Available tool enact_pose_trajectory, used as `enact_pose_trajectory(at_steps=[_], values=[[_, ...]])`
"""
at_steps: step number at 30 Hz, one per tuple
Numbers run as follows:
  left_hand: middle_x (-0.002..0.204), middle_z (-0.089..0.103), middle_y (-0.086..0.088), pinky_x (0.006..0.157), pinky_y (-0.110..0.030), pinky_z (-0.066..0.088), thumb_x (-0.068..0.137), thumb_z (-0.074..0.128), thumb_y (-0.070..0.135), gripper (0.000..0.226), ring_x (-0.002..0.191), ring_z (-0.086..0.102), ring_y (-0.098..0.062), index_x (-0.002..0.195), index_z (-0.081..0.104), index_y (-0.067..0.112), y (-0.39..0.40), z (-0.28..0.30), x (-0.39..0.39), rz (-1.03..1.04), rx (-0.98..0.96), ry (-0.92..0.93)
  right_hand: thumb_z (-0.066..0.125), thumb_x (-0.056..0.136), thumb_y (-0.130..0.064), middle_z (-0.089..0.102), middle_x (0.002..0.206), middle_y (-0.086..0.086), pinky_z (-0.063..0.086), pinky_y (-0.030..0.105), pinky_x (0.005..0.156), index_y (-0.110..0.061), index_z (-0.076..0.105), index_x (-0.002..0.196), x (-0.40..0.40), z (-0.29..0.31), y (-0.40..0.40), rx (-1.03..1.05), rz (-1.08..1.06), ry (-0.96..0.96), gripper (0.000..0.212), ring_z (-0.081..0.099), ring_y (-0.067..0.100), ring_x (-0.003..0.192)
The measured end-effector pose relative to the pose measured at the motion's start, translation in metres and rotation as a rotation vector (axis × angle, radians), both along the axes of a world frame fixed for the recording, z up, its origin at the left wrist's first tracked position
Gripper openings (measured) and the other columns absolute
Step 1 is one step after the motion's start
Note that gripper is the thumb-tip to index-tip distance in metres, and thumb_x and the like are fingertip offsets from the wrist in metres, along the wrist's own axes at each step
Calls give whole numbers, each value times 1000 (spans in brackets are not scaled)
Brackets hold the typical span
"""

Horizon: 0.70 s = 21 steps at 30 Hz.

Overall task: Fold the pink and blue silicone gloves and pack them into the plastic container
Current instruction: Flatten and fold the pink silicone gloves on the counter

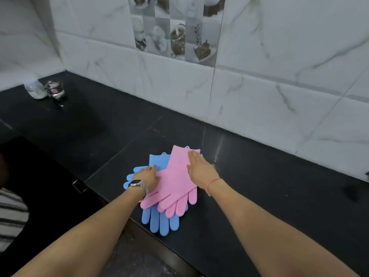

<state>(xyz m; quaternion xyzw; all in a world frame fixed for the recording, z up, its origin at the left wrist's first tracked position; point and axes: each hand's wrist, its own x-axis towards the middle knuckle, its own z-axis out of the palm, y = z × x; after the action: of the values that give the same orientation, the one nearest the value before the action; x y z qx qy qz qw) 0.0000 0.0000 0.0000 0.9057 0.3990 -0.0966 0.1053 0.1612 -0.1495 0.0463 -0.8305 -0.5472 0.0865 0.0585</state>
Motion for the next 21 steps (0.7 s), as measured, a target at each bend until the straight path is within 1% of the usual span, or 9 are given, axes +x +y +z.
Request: enact_pose_trajectory(at_steps=[1,4,7,10,13,15,17,19,21], values=[[133,49,-7,87,-41,42,94,42,36,48,117,51,-31,137,39,15,1,1,-2,28,-12,-2,23,105,-23,5,163,10,5,31,121,-2,4,153,-8,-5,1,-26,-2,47,56,6,21,150],[116,56,-3,84,-40,39,88,49,32,29,104,54,-28,112,57,17,5,0,-5,77,27,-18,25,105,-26,11,163,6,17,36,120,-7,8,154,-30,-20,0,-104,8,185,55,11,20,149],[94,64,1,75,-33,34,85,49,26,12,85,55,-23,85,59,20,4,5,-4,83,18,-66,28,104,-26,26,158,7,29,41,113,-8,19,152,-41,-32,0,-156,4,214,52,30,27,140],[81,64,-1,61,-28,38,83,51,22,13,77,59,-23,82,62,15,-5,12,1,67,-18,-217,28,104,-27,42,147,9,35,42,102,-9,31,147,-47,-40,-2,-165,-15,157,47,42,30,124],[76,64,-3,53,-27,40,81,54,21,13,72,60,-23,82,65,14,-23,24,7,16,-19,-338,28,104,-27,49,139,10,37,42,100,-8,41,140,-46,-41,-4,-111,-105,279,43,45,32,119],[81,65,-2,56,-27,39,81,56,23,15,74,59,-23,87,67,15,-36,32,12,-41,24,-384,26,104,-27,56,131,15,40,42,99,-7,51,130,-43,-37,-7,-37,-212,446,41,49,35,116],[87,64,-3,59,-27,39,83,56,25,19,79,59,-24,94,67,16,-52,41,18,-113,59,-412,24,104,-31,60,124,18,41,41,99,-6,57,121,-40,-33,-10,76,-363,708,45,52,35,114],[90,60,-3,59,-28,39,86,54,28,19,80,58,-26,96,66,18,-71,51,25,-189,81,-416,25,102,-44,63,121,15,42,39,101,-9,63,118,-36,-25,-14,180,-506,985,54,55,30,112],[92,55,-2,56,-29,38,89,51,30,19,77,58,-24,97,64,19,-92,60,32,-273,117,-388,29,97,-60,71,106,11,50,43,96,-15,70,108,-29,-21,-19,296,-636,1305,62,63,26,101]])
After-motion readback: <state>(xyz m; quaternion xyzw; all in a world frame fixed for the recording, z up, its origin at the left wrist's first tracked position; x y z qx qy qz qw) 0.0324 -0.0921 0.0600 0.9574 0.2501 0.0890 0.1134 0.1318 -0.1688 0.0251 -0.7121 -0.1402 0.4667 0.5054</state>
